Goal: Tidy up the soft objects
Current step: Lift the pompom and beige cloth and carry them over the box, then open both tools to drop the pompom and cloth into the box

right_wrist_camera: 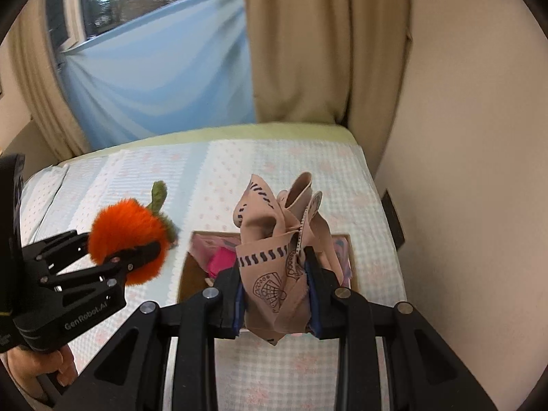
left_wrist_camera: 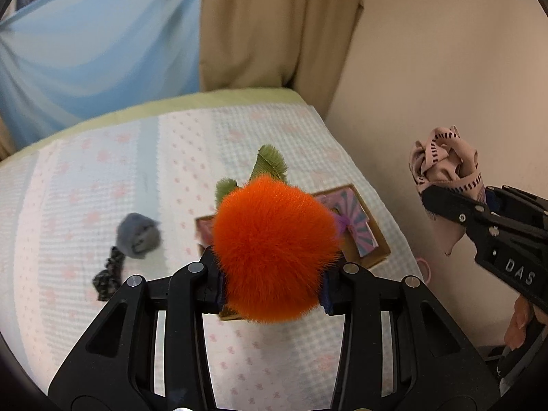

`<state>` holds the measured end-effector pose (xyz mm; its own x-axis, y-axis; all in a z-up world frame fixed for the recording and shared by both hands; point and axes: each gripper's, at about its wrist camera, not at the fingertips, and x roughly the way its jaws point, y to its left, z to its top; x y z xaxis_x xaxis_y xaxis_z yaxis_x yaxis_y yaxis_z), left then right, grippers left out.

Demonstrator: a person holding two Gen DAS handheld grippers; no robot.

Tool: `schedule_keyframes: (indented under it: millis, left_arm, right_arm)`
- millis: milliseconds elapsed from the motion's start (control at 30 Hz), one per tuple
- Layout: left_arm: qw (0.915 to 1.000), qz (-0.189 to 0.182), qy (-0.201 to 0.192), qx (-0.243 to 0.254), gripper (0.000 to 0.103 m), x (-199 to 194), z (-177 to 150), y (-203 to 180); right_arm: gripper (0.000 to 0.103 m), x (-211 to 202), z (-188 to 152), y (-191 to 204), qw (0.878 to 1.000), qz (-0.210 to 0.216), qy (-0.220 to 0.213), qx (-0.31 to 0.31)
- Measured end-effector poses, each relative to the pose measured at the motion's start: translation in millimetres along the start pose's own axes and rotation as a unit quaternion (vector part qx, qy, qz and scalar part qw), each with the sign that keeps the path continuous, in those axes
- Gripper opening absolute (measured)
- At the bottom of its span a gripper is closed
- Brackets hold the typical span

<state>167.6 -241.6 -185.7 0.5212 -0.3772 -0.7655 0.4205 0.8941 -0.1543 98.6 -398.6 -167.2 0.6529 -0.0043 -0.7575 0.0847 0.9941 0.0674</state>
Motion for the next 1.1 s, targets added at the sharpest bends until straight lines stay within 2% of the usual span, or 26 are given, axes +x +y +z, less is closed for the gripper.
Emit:
schedule_keyframes:
  millis: [233, 567, 700, 833, 867, 900, 933, 967, 1000, 1033, 1100]
  left_arm:
    - [0.9979, -0.009, 0.065, 0.002, 0.036, 68, 3, -8]
    - [0.9900, -0.012, 0.139, 0.020, 0.035, 173, -9, -14]
    - [0.9796, -0.026, 0.199, 0.016, 0.035, 210, -22, -17]
    - [0.9741, -0.025, 0.225, 0.003, 0.038, 219, -32, -16]
    - [0.9736, -0.023, 0.227, 0.002, 0.049, 218, -33, -17]
    - [0.9739, -0.017, 0.226, 0.003, 0.060, 217, -33, -17]
    - [0.9740, -0.012, 0.226, 0.006, 0.091, 217, -33, -18]
    - [0.9735, -0.009, 0.228, 0.008, 0.103, 216, -33, -18]
    - [0.9729, -0.004, 0.231, 0.010, 0.103, 216, -33, -19]
    - [0.9732, 0.001, 0.230, 0.011, 0.103, 214, -34, -18]
    - [0.9736, 0.008, 0.228, 0.017, 0.103, 211, -35, -17]
  right_arm:
    - [0.027, 57, 0, -42, 0.996, 0.001, 0.066, 0.065]
    - [0.027, 152, -19, -80, 0.983, 0.006, 0.146, 0.110]
    - [0.027, 183, -30, -82, 0.974, 0.022, 0.187, 0.124]
    - [0.027, 199, -32, -86, 0.968, 0.036, 0.204, 0.139]
    - [0.030, 200, -31, -86, 0.968, 0.037, 0.205, 0.141]
    - [0.037, 201, -30, -86, 0.968, 0.040, 0.205, 0.143]
    - [0.054, 201, -29, -85, 0.968, 0.045, 0.202, 0.144]
    - [0.065, 200, -28, -85, 0.968, 0.046, 0.200, 0.143]
    - [0.090, 200, -27, -84, 0.969, 0.044, 0.199, 0.141]
    - [0.103, 200, -27, -84, 0.969, 0.041, 0.200, 0.139]
    - [0.103, 200, -27, -84, 0.969, 0.037, 0.203, 0.137]
